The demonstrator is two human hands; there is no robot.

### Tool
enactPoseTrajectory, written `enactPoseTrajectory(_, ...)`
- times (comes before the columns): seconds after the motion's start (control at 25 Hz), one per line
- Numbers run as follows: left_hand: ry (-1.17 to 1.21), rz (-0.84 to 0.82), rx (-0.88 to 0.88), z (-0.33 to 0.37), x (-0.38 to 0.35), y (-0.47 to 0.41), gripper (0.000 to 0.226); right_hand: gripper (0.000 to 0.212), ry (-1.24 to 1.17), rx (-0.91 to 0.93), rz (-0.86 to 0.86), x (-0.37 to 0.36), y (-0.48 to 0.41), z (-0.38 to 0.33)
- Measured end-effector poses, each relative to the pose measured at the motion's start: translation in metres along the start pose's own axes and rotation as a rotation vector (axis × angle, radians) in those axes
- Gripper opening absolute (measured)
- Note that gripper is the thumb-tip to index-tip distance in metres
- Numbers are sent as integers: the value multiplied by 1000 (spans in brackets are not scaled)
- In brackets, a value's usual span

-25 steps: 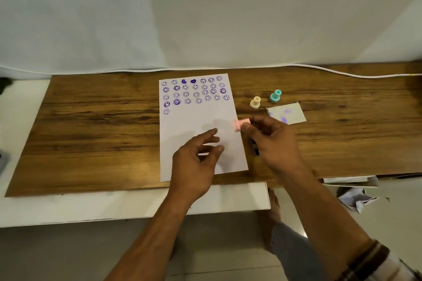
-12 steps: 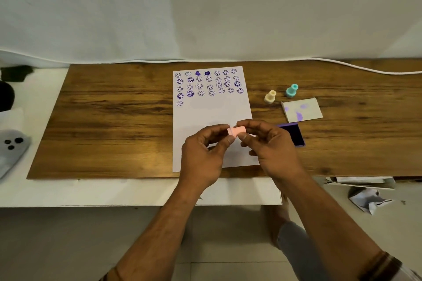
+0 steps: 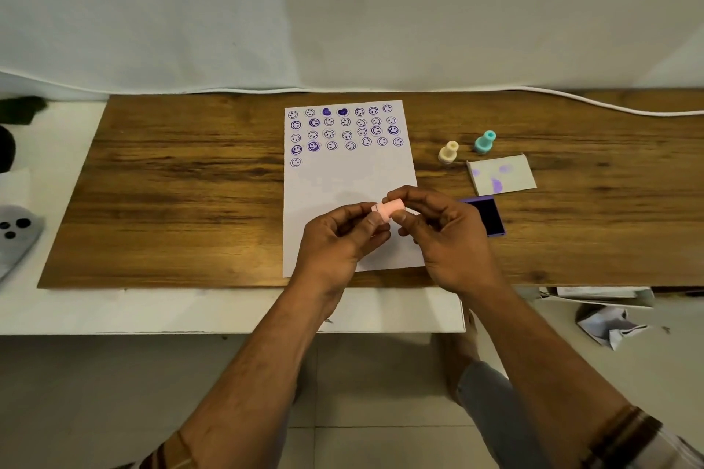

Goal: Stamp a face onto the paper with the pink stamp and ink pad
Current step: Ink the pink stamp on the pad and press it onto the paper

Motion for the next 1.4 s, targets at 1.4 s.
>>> enactPoseTrajectory(1.4, -313, 167, -220, -6, 14, -13, 18, 27, 974, 7, 243, 52, 2, 18)
Point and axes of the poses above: each hand's wrist, its own y-axis away from the middle knuckle, its own x-axis out of the back of the hand, z = x × y, the point moved 3 cm from there along -y, towards the middle knuckle, and after that the axes turned 2 degrees about y, right-handed, at the moved point
